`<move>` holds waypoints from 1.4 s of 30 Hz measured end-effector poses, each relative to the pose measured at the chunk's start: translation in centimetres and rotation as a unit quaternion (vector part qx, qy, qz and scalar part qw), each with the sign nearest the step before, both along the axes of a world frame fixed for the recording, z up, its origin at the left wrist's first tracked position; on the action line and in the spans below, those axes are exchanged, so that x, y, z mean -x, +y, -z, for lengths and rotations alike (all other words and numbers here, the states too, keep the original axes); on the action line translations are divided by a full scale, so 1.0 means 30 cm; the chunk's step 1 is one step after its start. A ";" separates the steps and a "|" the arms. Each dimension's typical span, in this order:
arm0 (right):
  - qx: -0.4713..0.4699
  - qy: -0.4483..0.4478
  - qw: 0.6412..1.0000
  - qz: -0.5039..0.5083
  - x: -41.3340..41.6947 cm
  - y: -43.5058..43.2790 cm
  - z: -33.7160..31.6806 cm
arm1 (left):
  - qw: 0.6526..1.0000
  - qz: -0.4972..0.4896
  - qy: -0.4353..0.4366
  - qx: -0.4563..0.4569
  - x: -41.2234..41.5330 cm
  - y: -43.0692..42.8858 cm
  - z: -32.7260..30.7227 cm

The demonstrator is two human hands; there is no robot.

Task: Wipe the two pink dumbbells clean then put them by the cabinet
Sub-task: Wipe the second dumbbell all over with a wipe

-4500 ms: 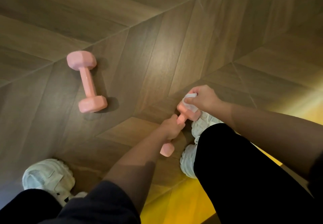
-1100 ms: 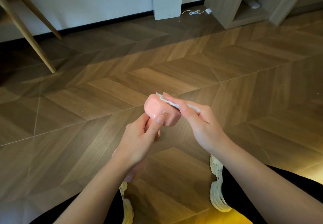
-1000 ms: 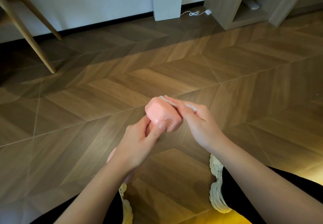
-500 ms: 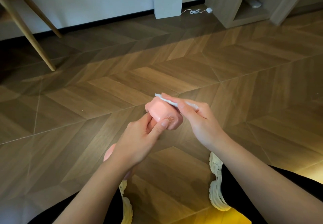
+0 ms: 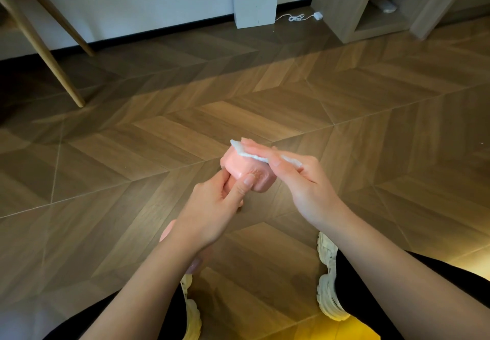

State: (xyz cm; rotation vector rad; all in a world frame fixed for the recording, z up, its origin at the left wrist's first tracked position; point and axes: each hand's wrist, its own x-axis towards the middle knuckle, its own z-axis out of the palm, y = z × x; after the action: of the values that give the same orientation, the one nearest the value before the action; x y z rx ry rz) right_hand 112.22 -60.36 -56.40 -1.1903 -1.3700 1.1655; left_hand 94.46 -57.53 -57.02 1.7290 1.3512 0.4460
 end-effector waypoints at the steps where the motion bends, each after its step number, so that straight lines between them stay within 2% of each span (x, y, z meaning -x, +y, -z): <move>1: -0.002 0.003 1.000 0.004 -0.004 -0.006 0.004 | 1.000 -0.003 0.000 0.001 0.002 0.002 0.000; 5: 0.025 0.012 0.999 0.019 -0.005 0.013 -0.008 | 0.999 0.019 0.023 -0.013 -0.007 0.001 -0.008; 10: -0.015 -0.020 1.000 0.010 0.003 -0.016 0.004 | 1.000 -0.001 -0.001 0.010 -0.009 0.005 0.000; 14: 0.011 0.003 0.999 0.032 -0.002 0.002 -0.013 | 1.000 0.011 0.009 0.005 -0.019 0.002 -0.001; 22: -0.025 -0.066 0.997 0.043 0.000 -0.010 -0.019 | 0.998 -0.026 -0.043 0.033 -0.023 0.008 -0.012; 28: -0.086 -0.116 0.988 0.057 -0.005 -0.030 -0.009 | 0.990 -0.061 -0.114 0.054 -0.025 0.008 -0.025; 32: -0.097 -0.121 0.985 0.071 -0.004 -0.008 -0.026 | 0.991 -0.052 -0.117 0.042 -0.040 0.008 -0.025; 35: -0.123 -0.139 0.980 0.073 -0.008 -0.033 -0.013 | 0.985 -0.069 -0.152 0.052 -0.043 0.006 -0.025; 39: -0.090 -0.122 0.984 0.090 -0.014 -0.014 -0.023 | 0.984 -0.070 -0.161 0.043 -0.047 0.002 -0.031; 42: -0.122 -0.127 0.981 0.081 -0.004 -0.022 -0.020 | 0.979 -0.085 -0.178 0.048 -0.045 0.001 -0.025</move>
State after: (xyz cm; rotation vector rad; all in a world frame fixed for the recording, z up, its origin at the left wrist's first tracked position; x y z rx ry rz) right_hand 112.35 -61.02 -55.81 -1.2763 -1.5245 0.7257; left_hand 95.81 -57.52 -56.26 1.3814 1.2392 0.7351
